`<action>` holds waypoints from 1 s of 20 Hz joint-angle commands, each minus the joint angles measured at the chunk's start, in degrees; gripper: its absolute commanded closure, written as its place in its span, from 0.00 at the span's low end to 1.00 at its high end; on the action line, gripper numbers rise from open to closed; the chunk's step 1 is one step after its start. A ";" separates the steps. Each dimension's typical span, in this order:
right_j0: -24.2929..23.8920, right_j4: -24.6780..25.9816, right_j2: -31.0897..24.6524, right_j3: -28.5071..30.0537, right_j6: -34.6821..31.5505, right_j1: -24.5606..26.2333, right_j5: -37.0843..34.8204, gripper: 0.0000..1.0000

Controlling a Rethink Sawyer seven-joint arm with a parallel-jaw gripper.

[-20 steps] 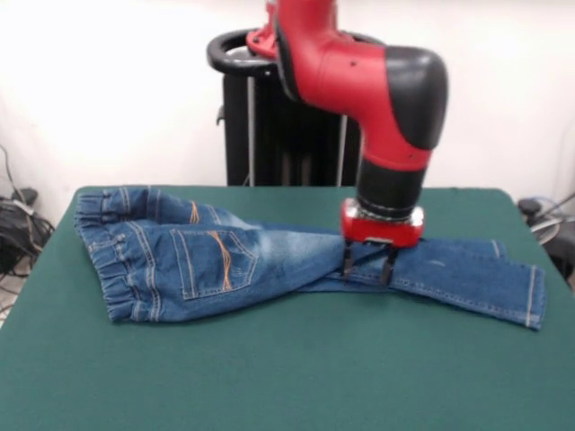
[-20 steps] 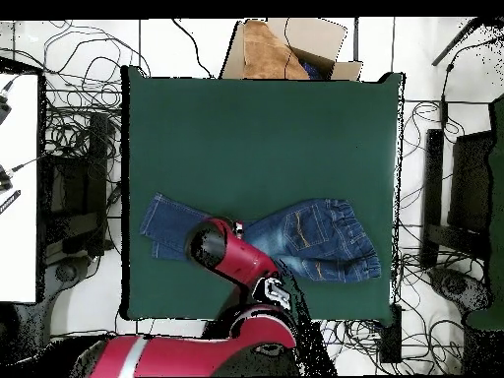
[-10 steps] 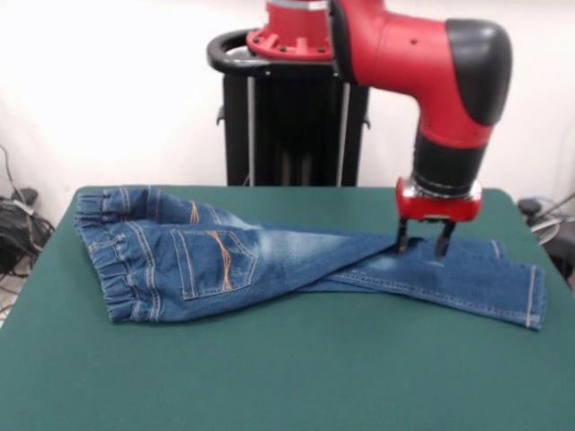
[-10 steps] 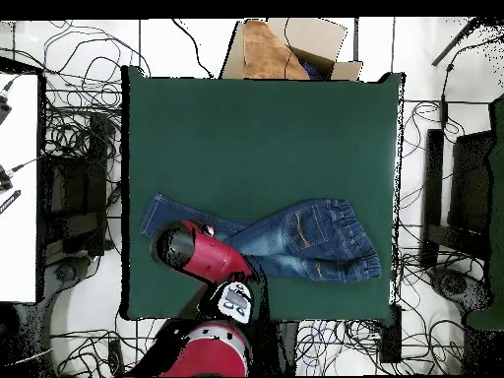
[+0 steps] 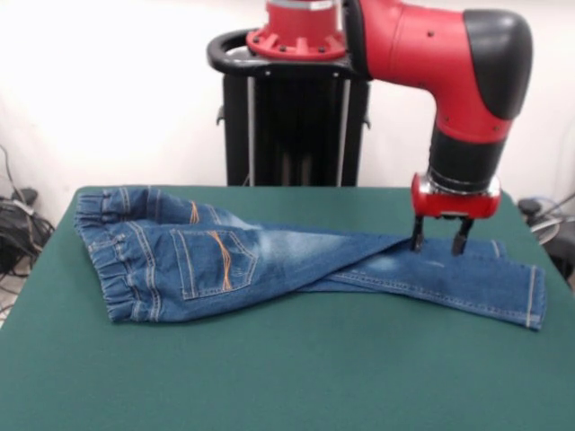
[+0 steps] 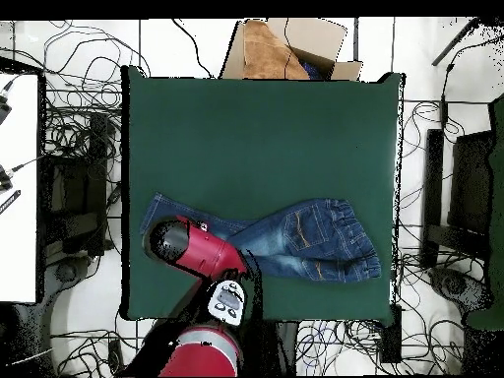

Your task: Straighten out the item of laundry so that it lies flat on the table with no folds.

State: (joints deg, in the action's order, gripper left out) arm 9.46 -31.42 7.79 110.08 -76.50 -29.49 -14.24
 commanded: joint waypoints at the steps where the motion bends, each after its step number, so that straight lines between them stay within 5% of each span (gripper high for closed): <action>1: 1.26 -4.76 -0.28 -6.65 -19.91 2.71 -2.86 0.00; 20: -2.65 -7.97 -10.94 -5.67 -22.86 2.84 3.04 0.00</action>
State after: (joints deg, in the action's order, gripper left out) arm 8.02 -35.21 5.03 105.69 -81.87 -28.33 -14.24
